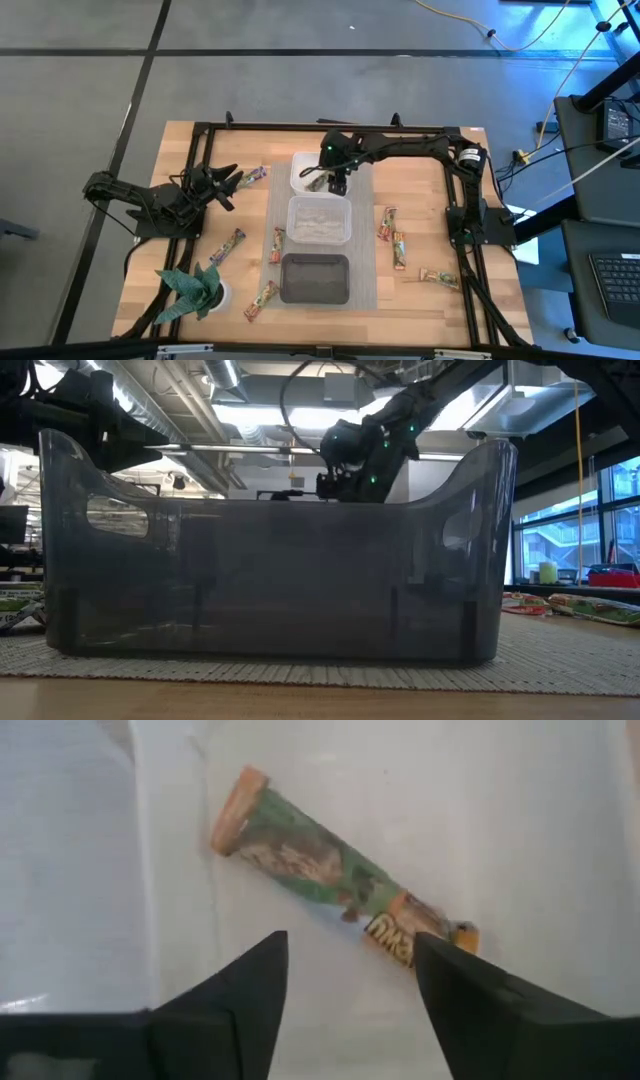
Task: Pick and place Granola Bars by type
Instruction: Put the top blue granola bar into the transparent bin
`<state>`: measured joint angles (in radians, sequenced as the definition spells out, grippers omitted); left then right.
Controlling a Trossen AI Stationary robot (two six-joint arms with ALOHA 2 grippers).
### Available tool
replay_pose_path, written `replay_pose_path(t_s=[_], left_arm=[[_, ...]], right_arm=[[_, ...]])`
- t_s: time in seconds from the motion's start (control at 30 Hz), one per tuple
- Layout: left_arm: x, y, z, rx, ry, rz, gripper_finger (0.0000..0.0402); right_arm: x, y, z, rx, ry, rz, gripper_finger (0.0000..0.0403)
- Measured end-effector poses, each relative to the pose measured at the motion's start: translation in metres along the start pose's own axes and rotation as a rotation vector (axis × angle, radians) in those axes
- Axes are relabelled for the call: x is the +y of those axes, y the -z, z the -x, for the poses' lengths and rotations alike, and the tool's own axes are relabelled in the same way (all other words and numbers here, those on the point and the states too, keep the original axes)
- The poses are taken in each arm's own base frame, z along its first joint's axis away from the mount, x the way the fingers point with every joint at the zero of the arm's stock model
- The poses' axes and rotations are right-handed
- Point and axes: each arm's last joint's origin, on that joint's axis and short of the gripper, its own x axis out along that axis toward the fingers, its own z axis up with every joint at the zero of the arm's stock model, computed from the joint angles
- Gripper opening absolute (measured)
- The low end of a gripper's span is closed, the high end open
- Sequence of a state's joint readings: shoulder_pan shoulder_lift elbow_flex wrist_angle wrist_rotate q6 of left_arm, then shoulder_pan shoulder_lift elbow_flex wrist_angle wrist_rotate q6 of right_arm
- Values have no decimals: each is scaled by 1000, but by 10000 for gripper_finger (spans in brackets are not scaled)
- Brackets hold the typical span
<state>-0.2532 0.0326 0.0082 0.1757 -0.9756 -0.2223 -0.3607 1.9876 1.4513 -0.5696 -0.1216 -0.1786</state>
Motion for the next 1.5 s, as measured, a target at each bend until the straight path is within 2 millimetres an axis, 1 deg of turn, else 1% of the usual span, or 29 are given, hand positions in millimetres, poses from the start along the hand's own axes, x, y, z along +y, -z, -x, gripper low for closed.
replay_pose_path(t_s=[0.03, 0.1, 0.2, 0.33, 0.43, 0.53, 0.63, 0.8, 0.9, 1.0, 1.1, 1.17, 1.27, 1.37, 1.5], left_arm=[[0, 0, 0, 0, 0, 2, 169], [0, 0, 0, 0, 0, 16, 169], [0, 0, 0, 0, 0, 25, 169], [0, 0, 0, -1, -2, 26, 169], [0, 0, 0, -1, -2, 26, 171], [0, 0, 0, -1, -3, 50, 183], [0, 0, 0, -1, -3, 52, 205], [0, 0, 0, 0, 1, 55, 246], [0, 0, 0, 2, 10, 121, 256], [1, -4, -1, -29, -25, 189, 257], [-2, -19, -2, -52, 11, 189, 253], [-5, -30, -4, -54, -12, 117, 249], [-11, -45, -10, -1, -64, -4, 244], [-18, -54, -18, 135, -113, -80, 240], [-27, -61, -32, 404, -190, -154, 237]], right_arm=[[0, -4, 7, -10, -2, -8, 224], [2, -12, 29, -52, -5, -10, 229], [5, -16, 61, -114, -39, 14, 231], [2, -10, 100, -149, -87, 32, 231], [-4, 0, 118, -185, -68, 9, 231], [-9, 15, 127, -238, -45, -46, 231], [-10, 35, 135, -287, -14, -93, 231], [-7, 69, 144, -349, 117, -179, 231], [-4, 87, 148, -373, 144, -215, 231], [0, 98, 149, -394, 143, -246, 231], [1, 103, 149, -414, 158, -264, 231], [1, 103, 149, -420, 159, -264, 231], [0, 102, 149, -436, 161, -261, 231], [0, 100, 149, -455, 161, -267, 231], [-1, 98, 150, -483, 162, -277, 231]])
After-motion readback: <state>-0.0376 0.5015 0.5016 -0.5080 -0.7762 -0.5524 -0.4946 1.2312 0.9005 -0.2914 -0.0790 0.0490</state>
